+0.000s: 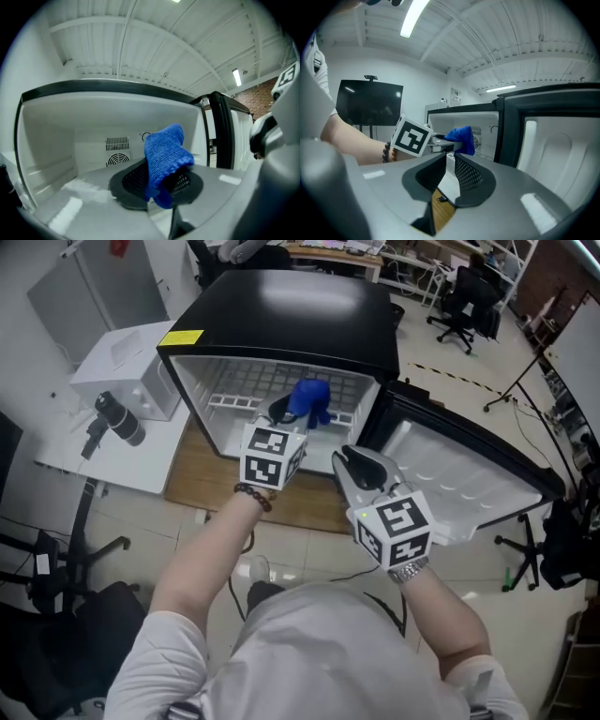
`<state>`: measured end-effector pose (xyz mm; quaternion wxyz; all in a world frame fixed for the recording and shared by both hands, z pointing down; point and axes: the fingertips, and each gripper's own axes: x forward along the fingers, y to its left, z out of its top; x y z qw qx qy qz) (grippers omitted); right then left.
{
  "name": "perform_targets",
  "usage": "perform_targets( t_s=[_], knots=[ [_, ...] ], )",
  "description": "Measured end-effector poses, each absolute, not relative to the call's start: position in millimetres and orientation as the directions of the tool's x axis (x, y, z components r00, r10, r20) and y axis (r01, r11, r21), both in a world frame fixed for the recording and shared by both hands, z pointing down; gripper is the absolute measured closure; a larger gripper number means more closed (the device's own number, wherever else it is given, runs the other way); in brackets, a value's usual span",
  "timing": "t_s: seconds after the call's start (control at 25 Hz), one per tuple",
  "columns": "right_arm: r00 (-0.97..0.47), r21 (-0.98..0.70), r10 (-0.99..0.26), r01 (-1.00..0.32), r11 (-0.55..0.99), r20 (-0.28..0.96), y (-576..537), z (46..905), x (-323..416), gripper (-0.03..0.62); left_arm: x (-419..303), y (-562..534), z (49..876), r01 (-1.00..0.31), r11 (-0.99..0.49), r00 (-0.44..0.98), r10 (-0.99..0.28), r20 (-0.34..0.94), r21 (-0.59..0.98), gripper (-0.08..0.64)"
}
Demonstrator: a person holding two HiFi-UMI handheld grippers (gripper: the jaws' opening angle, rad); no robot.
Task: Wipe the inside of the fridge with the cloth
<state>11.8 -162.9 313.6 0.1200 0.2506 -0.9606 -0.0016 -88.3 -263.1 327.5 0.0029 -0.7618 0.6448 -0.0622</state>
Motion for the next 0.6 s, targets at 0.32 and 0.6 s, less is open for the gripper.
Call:
perform_targets(
  t_s=[0.32,0.6],
  knots=[
    [-0.862,0.093,-0.446,-0.437,0.895,0.241,-161.0,322.4,-12.5,0.491,-86.9,-199.6,327.6,-0.946,-0.299,0.289,-0.953,0.096,-0.122,0.488],
    [-0.912,0.092,-0.326,-0.313,0.945,0.251,-152.3,343.7,-38.9,0.431,-81.0,-162.8,349.1,-0.902,-0.416,0.398,-0.905,0.152,-0.115,0.486]
  ],
)
